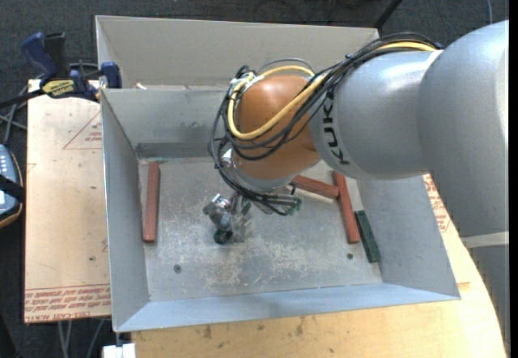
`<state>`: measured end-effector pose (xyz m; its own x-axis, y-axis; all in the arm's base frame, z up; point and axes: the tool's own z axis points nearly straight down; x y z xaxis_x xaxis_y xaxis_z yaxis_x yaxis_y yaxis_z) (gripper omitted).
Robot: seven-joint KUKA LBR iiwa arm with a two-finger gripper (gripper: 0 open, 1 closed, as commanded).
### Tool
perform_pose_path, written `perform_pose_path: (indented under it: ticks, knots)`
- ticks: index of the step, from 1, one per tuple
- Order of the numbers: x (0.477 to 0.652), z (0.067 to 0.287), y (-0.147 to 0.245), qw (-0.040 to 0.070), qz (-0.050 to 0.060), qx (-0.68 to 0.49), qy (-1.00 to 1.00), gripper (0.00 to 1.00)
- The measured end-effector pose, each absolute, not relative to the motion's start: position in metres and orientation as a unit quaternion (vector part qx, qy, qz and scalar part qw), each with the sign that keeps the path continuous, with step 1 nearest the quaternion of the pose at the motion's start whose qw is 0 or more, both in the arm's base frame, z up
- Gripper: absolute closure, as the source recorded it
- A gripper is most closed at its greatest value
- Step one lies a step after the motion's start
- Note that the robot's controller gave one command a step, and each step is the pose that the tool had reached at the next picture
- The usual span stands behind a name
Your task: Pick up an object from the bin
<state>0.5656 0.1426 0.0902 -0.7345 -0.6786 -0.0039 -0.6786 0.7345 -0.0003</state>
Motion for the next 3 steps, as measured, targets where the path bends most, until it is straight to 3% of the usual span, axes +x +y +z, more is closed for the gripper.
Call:
perform_pose_path:
  ticks: [2, 3]
  knots:
    - [0.563, 0.116, 0.143, -0.002, 0.001, -0.364, 0.931, 1.00]
    - [0.565, 0.130, 0.143, 0.002, 0.001, -0.364, 0.931, 1.00]
